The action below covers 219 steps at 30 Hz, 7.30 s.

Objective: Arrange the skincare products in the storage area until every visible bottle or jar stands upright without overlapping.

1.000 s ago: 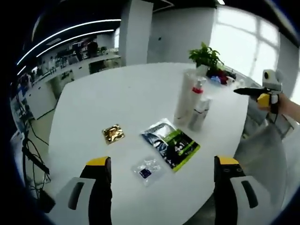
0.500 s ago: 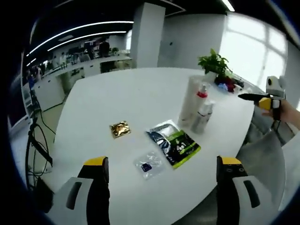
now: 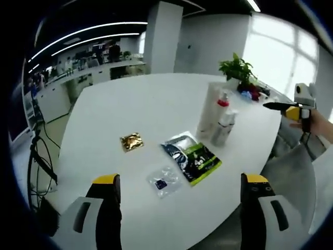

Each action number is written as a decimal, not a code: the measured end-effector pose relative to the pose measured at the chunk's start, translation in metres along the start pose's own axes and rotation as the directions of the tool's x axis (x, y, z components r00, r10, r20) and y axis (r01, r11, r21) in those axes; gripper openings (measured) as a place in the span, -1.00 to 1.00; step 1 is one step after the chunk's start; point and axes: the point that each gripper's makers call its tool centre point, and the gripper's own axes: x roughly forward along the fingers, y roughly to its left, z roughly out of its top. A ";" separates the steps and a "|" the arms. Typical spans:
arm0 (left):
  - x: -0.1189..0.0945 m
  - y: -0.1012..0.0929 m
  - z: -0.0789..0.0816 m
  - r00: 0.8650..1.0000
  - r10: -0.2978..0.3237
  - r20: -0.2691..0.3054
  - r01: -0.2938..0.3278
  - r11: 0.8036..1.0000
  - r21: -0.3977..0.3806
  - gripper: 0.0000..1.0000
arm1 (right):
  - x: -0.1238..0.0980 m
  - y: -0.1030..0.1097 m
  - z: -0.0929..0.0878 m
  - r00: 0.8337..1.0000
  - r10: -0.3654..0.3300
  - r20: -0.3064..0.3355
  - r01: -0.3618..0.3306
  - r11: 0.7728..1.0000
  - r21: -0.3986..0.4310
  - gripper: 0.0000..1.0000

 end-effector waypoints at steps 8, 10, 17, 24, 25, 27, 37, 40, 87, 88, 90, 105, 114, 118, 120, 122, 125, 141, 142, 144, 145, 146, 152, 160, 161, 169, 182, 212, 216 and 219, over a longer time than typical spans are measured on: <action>0.003 0.002 0.005 1.000 -0.004 0.000 0.004 1.000 0.013 0.89 | 0.001 -0.004 0.003 1.000 -0.009 -0.002 0.009 1.000 -0.004 0.99; 0.004 0.002 0.004 1.000 -0.010 -0.013 0.010 1.000 0.024 0.89 | 0.002 -0.004 0.003 1.000 -0.012 -0.002 0.012 1.000 -0.003 0.99; 0.011 0.003 -0.004 0.995 -0.043 -0.087 0.051 0.995 0.082 0.88 | 0.005 -0.005 0.000 1.000 -0.014 -0.012 0.014 1.000 0.005 0.99; 0.018 0.009 -0.014 0.986 -0.054 -0.160 0.077 0.987 0.141 0.89 | 0.007 -0.008 -0.007 0.999 -0.025 -0.024 0.025 0.999 0.021 0.99; 0.019 0.012 -0.014 0.984 -0.052 -0.168 0.077 0.986 0.148 0.89 | 0.008 -0.008 -0.008 0.999 -0.026 -0.025 0.026 0.999 0.025 0.99; 0.022 0.016 -0.014 0.982 -0.053 -0.184 0.083 0.984 0.159 0.89 | 0.009 -0.009 -0.009 0.999 -0.027 -0.028 0.028 0.999 0.027 0.99; 0.041 0.032 -0.013 0.953 -0.059 -0.298 0.148 0.947 0.286 0.91 | 0.017 -0.009 -0.016 0.998 -0.025 -0.052 0.027 0.999 0.039 0.99; 0.050 0.036 -0.010 0.944 -0.058 -0.326 0.168 0.932 0.321 0.91 | 0.018 -0.011 -0.017 0.998 -0.025 -0.054 0.028 0.999 0.043 0.99; 0.188 0.137 0.009 0.829 -0.018 -0.559 0.318 0.837 0.445 0.47 | 0.033 -0.028 -0.047 0.986 -0.089 -0.141 0.105 0.988 0.113 0.99; 0.190 0.137 0.009 0.827 -0.019 -0.562 0.322 0.835 0.445 0.47 | 0.033 -0.029 -0.048 0.986 -0.091 -0.142 0.108 0.988 0.114 0.99; 0.193 0.138 0.009 0.823 -0.016 -0.568 0.324 0.834 0.447 0.45 | 0.033 -0.031 -0.049 0.985 -0.095 -0.143 0.112 0.987 0.117 0.99; 0.200 0.142 0.009 0.799 -0.044 -0.600 0.370 0.822 0.433 0.20 | 0.039 -0.034 -0.050 0.984 -0.096 -0.148 0.116 0.985 0.131 0.99; 0.199 0.135 0.004 0.798 -0.049 -0.601 0.374 0.822 0.430 -0.27 | 0.039 -0.034 -0.047 0.985 -0.095 -0.144 0.113 0.985 0.127 0.98; 0.192 0.119 -0.001 0.784 -0.085 -0.615 0.413 0.811 0.415 -0.27 | 0.035 -0.036 -0.042 0.986 -0.100 -0.136 0.117 0.986 0.121 0.98; 0.189 0.111 -0.003 0.779 -0.084 -0.621 0.435 0.786 0.440 -0.27 | 0.034 -0.035 -0.040 0.986 -0.102 -0.132 0.118 0.986 0.121 0.97; 0.184 0.102 -0.003 0.776 -0.086 -0.625 0.455 0.762 0.460 -0.27 | 0.033 -0.034 -0.040 0.986 -0.101 -0.130 0.116 0.986 0.119 0.97; 0.179 0.091 -0.002 0.774 -0.105 -0.624 0.486 0.730 0.481 -0.97 | 0.033 -0.031 -0.040 0.987 -0.096 -0.127 0.111 0.987 0.116 0.97; 0.160 0.067 -0.021 0.774 -0.094 -0.626 0.529 0.639 0.558 -0.54 | 0.027 -0.031 -0.036 0.989 -0.100 -0.106 0.112 0.987 0.118 0.98; 0.159 0.064 -0.025 0.773 -0.094 -0.628 0.536 0.625 0.567 -0.48 | 0.027 -0.031 -0.037 0.989 -0.099 -0.107 0.112 0.986 0.121 0.98; 0.157 0.058 -0.030 0.762 -0.121 -0.636 0.574 0.581 0.577 -0.37 | 0.028 -0.030 -0.038 0.990 -0.096 -0.107 0.109 0.986 0.124 0.98; 0.155 0.055 -0.032 0.760 -0.126 -0.638 0.584 0.565 0.583 -0.34 | 0.029 -0.030 -0.038 0.990 -0.095 -0.107 0.108 0.986 0.124 0.98; 0.154 0.053 -0.035 0.754 -0.129 -0.644 0.595 0.548 0.588 -0.33 | 0.030 -0.028 -0.038 0.990 -0.092 -0.109 0.105 0.987 0.123 0.98; 0.154 0.048 -0.035 0.747 -0.133 -0.651 0.615 0.508 0.603 -0.25 | 0.032 -0.026 -0.039 0.990 -0.084 -0.113 0.098 0.988 0.119 0.98; 0.154 0.050 -0.038 0.734 -0.112 -0.670 0.626 0.495 0.603 -0.06 | 0.031 -0.028 -0.039 0.989 -0.090 -0.113 0.104 0.987 0.123 0.98; 0.154 0.052 -0.040 0.732 -0.099 -0.674 0.625 0.493 0.606 -0.05 | 0.031 -0.028 -0.039 0.989 -0.091 -0.115 0.105 0.987 0.123 0.98; 0.156 0.056 -0.033 0.738 -0.121 -0.664 0.597 0.577 0.557 -0.25 | 0.032 -0.026 -0.042 0.989 -0.090 -0.119 0.104 0.987 0.124 0.98; 0.162 0.065 -0.029 0.751 -0.123 -0.648 0.567 0.622 0.540 -0.27 | 0.030 -0.028 -0.040 0.988 -0.098 -0.116 0.112 0.986 0.122 0.98; 0.151 0.067 -0.024 0.768 -0.094 -0.633 0.524 0.660 0.538 -0.12 | 0.030 -0.025 -0.038 0.990 -0.091 -0.110 0.104 0.987 0.119 0.98; 0.142 0.063 -0.026 0.773 -0.098 -0.627 0.520 0.664 0.538 -0.12 | 0.030 -0.024 -0.037 0.990 -0.088 -0.107 0.100 0.988 0.118 0.99; 0.135 0.061 -0.029 0.775 -0.102 -0.624 0.517 0.671 0.532 -0.11 | 0.029 -0.023 -0.038 0.991 -0.086 -0.106 0.099 0.988 0.119 0.99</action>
